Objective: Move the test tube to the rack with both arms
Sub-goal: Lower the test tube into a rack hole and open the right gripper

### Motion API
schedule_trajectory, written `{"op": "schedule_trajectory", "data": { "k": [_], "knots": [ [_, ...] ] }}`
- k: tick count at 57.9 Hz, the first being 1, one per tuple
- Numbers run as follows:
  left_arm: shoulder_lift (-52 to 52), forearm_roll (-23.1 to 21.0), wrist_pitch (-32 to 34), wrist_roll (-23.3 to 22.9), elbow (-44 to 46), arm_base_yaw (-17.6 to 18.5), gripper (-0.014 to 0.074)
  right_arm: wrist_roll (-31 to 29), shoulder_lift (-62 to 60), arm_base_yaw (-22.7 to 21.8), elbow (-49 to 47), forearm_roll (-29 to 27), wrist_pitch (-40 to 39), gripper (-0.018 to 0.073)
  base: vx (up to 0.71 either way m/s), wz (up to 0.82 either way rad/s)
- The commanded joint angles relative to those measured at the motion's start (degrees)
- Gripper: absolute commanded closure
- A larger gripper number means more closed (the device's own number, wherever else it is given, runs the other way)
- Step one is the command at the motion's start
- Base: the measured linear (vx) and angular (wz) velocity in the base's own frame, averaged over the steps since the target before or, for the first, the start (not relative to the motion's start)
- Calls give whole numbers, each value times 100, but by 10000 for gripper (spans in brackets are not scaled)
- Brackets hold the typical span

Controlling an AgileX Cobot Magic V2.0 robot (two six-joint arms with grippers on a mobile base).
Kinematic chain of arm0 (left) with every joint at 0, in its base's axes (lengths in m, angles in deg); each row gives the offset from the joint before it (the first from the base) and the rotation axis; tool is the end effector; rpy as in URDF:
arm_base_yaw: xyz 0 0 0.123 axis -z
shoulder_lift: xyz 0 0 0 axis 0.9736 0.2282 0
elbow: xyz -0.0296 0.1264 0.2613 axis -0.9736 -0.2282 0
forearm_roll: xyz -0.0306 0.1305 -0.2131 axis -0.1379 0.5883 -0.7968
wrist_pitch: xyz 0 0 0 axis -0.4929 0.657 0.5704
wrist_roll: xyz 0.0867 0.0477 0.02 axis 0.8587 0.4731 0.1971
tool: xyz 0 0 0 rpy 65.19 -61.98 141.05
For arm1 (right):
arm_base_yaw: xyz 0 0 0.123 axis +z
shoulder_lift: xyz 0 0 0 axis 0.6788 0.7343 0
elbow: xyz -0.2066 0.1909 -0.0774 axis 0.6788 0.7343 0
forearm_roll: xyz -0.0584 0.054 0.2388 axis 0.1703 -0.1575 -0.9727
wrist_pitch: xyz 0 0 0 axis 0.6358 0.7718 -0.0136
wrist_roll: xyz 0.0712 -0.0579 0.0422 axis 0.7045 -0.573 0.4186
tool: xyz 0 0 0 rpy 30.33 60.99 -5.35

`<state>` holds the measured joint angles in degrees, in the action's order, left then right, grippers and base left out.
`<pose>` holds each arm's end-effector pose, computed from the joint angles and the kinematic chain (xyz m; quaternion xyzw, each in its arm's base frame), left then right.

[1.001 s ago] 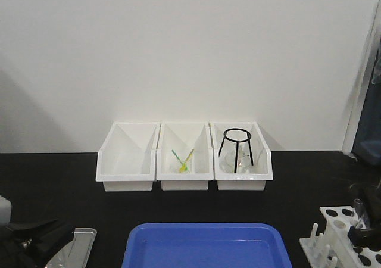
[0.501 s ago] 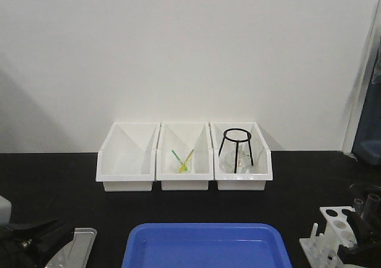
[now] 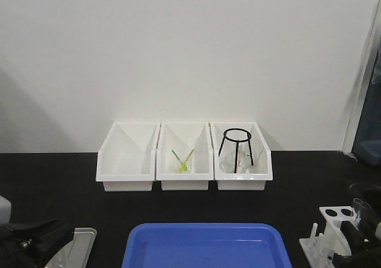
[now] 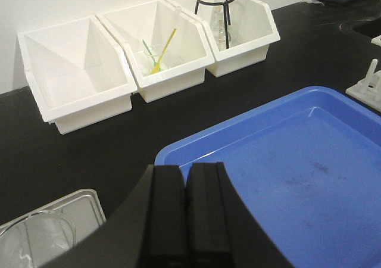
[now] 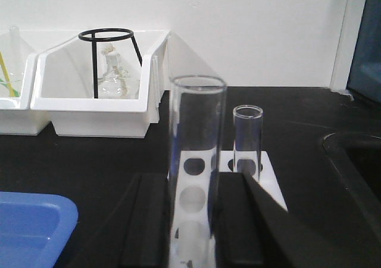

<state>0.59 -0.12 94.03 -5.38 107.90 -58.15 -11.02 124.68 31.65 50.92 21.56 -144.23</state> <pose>0.1984 -0.0742 0.2891 0.1779 0.7915 -0.1032 0.5756 0.2901 -0.0277 0.1533 -0.0368 0.7504 0.0317 0.6592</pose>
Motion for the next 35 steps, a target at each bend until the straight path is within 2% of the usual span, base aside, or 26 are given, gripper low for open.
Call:
{"op": "schedule_trajectory", "data": {
  "k": [1, 13, 30, 35],
  "knots": [
    [-98, -77, 112, -19, 163, -13, 603, -37, -183, -17, -109, 39, -611, 552, 0, 0],
    [-98, -77, 112, -19, 163, -13, 603, -50, -183, -17, -109, 27, -592, 445, 0, 0],
    [-98, -77, 112, -19, 163, -13, 603, -112, -244, -17, -109, -15, -576, 114, 0, 0],
    [-98, -77, 112, -19, 163, -13, 603, -82, -378, -17, -109, -10, -564, 45, 0, 0]
  ]
}}
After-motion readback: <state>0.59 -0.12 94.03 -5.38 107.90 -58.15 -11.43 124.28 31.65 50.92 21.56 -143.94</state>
